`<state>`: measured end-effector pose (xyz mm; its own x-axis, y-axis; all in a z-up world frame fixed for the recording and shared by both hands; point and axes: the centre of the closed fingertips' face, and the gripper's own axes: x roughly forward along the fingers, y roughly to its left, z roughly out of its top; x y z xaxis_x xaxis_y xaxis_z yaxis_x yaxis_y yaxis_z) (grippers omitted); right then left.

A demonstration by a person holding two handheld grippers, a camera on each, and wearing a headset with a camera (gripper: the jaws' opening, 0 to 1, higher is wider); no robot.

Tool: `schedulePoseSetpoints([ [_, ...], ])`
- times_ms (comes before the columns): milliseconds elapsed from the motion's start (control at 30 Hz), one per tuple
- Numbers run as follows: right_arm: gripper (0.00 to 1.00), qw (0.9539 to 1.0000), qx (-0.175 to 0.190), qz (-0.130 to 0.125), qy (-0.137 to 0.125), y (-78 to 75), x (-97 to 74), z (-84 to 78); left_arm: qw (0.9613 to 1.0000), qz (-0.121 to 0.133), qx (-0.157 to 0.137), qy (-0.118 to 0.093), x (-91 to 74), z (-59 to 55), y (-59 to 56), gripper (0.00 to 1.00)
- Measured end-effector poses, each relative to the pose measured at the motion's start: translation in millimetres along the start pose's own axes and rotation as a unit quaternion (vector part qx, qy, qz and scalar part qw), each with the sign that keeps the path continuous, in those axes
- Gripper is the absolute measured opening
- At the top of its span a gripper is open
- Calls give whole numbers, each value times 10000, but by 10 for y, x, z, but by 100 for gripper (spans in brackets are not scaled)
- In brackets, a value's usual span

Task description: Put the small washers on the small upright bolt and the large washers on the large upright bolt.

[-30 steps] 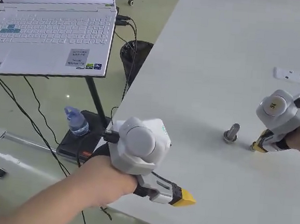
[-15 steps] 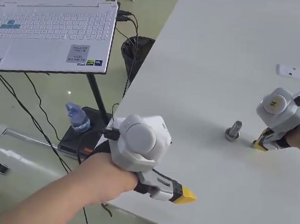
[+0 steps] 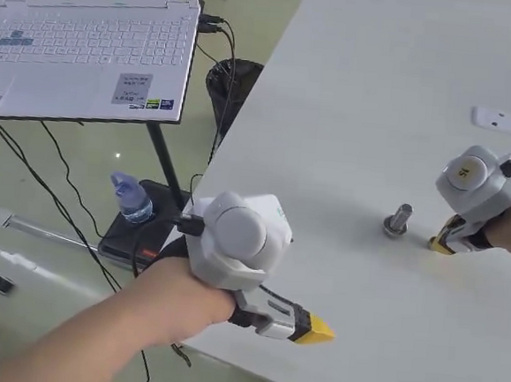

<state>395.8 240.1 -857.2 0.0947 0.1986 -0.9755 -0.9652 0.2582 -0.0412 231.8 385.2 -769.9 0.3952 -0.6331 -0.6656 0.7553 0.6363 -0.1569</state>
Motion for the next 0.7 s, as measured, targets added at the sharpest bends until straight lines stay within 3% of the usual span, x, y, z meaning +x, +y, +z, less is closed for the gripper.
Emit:
schedulePoseSetpoints([
  [467,14,10000,-40,44,33,5,5,-4,10000,8,11,37,-15,-32,-22,77],
  [600,26,10000,-60,5,-28,-12,14,13,9999,30,62,88,-14,-60,-19,77],
  [700,29,9999,-113,15,-24,2,12,15,9999,33,83,99,-17,-71,-28,77],
])
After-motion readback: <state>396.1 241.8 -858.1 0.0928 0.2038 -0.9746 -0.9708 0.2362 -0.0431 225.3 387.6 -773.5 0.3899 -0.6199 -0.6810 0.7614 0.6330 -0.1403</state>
